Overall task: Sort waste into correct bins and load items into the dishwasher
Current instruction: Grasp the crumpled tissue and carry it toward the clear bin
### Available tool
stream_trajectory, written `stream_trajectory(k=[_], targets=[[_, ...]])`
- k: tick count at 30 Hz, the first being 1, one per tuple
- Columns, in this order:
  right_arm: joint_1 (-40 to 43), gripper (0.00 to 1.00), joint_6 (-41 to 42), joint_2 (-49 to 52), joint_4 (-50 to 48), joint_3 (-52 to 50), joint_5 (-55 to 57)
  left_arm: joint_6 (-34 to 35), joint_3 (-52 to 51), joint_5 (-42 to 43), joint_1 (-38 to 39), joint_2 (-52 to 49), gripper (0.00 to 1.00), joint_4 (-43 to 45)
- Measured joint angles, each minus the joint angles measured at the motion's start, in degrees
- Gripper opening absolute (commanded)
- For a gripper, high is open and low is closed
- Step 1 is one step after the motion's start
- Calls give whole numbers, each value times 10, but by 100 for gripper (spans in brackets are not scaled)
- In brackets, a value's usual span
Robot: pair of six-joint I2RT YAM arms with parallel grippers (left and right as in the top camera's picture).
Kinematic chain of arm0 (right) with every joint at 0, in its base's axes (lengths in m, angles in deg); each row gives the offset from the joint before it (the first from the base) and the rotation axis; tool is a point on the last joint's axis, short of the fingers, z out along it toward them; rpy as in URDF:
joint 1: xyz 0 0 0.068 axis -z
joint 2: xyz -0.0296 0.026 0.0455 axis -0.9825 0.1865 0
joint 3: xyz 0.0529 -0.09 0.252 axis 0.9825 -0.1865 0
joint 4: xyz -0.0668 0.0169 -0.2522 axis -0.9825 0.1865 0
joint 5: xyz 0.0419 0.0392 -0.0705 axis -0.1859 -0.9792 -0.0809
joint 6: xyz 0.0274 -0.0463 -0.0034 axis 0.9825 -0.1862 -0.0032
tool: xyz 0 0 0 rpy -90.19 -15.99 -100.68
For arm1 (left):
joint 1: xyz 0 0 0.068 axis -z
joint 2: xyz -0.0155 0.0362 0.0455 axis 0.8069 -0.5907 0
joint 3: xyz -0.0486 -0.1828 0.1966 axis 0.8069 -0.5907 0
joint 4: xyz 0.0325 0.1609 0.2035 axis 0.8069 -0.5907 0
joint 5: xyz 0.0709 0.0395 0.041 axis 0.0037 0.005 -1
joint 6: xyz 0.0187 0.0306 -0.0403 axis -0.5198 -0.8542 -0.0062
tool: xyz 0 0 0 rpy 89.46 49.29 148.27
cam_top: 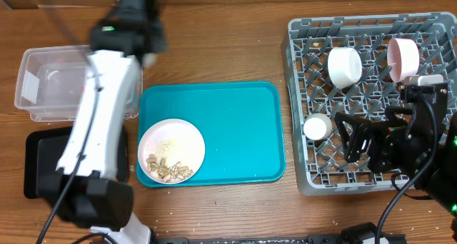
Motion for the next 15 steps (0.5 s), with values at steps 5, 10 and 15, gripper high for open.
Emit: stream_trajectory(k=[5, 10, 15], targets=[[0, 100, 0, 0, 0, 0, 0, -7, 1, 1, -92, -31, 100, -2], [0, 100, 0, 0, -1, 0, 0, -10, -2, 36, -109, -53, 83, -46], [0, 100, 0, 0, 0, 0, 0, -11, 33, 105, -78, -36, 59, -125]])
